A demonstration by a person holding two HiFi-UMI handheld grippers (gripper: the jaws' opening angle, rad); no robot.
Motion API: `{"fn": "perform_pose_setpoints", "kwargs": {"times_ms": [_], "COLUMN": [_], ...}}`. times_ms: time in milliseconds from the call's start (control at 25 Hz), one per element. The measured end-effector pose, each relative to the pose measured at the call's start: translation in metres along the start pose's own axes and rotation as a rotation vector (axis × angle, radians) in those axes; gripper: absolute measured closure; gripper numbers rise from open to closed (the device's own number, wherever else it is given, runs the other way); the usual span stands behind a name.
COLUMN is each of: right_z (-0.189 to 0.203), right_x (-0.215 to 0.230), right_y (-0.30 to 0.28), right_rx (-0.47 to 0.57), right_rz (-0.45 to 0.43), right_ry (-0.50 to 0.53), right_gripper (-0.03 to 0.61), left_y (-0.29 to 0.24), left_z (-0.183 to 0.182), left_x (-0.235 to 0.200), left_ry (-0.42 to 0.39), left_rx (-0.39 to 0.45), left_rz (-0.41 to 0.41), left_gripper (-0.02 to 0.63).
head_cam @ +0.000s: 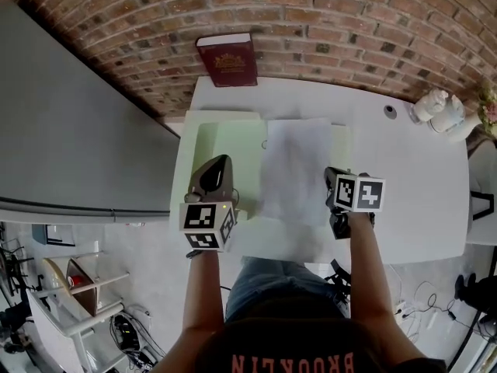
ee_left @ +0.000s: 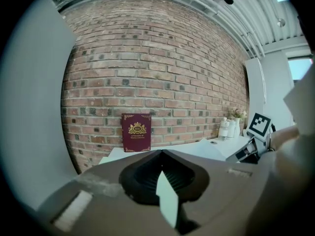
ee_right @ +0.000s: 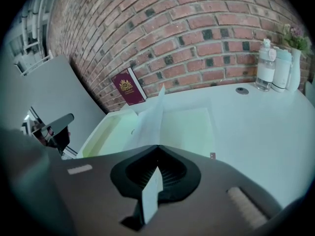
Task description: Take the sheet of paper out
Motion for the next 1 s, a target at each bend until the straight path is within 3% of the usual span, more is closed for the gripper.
{"fn": "perform_pose_setpoints", "kwargs": {"times_ms": [520, 840, 1000], "right_z": [-0.019, -0.035, -0.045], "right_x": [-0.044, -0.073, -0.089], "right_y": [0.041, 0.068, 0.080], "right_rx": [0.131, 0.285, 0.375], "right_rz": [0.031, 0.053, 0.062], "right_ry": [0.020, 0.044, 0.108], "right_gripper": [0.575, 0.575, 0.575], "left_y": [0.026, 0.046, 0.054], "left_z": [-0.038, -0.064, -0.076], "left_x": [-0.027, -0.035, -0.039], "left_ry": [-0.019, -0.038, -0.049], "left_rx": [0.083, 0.160, 0.206], "left_rz": [0.034, 0.055, 0.061], "left_gripper": [0.614, 0.614, 0.614]}}
Point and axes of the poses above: the fingertips, and each gripper's own axes: y backward along the fingers, x to its right, z out of its underside, the point moved 8 cm from there along y, backward along the fingers, and after that the axes turned 6 degrees about y, right-handed, at the moved point
